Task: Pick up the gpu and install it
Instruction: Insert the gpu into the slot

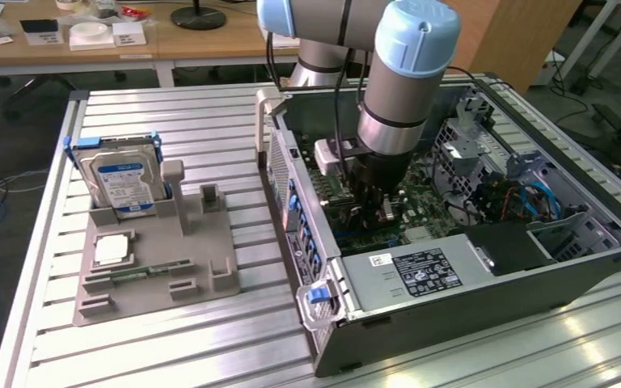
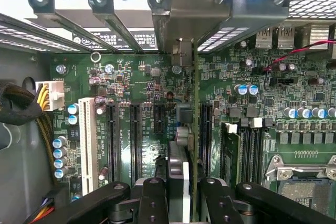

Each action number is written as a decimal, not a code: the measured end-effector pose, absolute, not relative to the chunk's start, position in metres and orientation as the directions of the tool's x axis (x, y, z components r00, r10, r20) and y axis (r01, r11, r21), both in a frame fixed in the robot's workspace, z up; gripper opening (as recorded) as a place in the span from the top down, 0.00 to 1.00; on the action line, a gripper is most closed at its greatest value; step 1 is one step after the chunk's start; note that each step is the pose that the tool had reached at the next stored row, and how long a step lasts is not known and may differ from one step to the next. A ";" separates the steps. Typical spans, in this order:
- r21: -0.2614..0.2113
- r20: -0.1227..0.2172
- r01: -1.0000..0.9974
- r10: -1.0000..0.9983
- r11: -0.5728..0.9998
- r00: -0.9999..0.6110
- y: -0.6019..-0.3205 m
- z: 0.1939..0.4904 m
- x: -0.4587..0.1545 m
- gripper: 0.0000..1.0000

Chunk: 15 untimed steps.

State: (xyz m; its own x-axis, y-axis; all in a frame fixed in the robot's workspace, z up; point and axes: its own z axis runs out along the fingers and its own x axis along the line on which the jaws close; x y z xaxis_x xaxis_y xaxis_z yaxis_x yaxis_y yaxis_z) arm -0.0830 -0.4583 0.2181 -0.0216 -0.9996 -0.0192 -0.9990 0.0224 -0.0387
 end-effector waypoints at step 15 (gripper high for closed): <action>-0.039 -0.020 -0.999 -1.000 0.022 -0.021 -0.458 0.206 -0.087 0.71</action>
